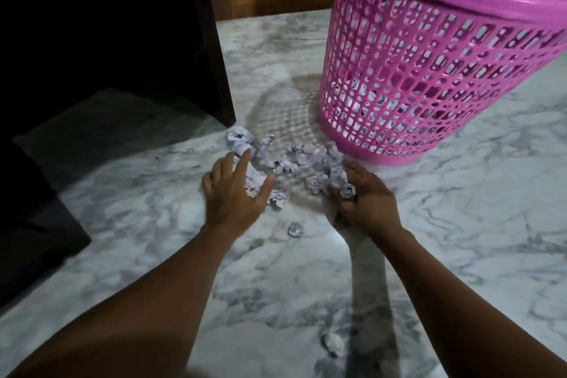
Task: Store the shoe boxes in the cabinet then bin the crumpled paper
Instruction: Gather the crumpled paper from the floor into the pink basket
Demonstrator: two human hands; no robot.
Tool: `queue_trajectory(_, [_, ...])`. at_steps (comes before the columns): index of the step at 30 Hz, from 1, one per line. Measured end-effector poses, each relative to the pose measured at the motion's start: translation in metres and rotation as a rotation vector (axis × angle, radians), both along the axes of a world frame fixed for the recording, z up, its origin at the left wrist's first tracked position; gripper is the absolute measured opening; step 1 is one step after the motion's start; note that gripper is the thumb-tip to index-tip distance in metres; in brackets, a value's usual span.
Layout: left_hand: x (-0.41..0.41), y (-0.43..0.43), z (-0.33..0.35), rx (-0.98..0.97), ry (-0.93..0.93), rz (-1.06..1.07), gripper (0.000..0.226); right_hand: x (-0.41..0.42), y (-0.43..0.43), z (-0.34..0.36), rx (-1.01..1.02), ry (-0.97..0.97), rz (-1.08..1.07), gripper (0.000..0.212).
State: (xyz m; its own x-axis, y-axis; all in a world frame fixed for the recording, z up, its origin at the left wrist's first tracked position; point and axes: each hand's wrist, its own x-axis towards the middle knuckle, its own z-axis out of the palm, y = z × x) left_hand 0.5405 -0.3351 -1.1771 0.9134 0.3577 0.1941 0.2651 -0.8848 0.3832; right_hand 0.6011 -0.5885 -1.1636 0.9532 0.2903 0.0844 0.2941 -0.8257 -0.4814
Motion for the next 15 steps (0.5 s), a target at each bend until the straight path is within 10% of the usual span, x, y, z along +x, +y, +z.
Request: queue_trajectory(15, [-0.019, -0.049, 0.012, -0.029, -0.094, -0.219, 0.018, -0.041, 0.045, 0.005, 0.044, -0.061, 0.277, 0.045])
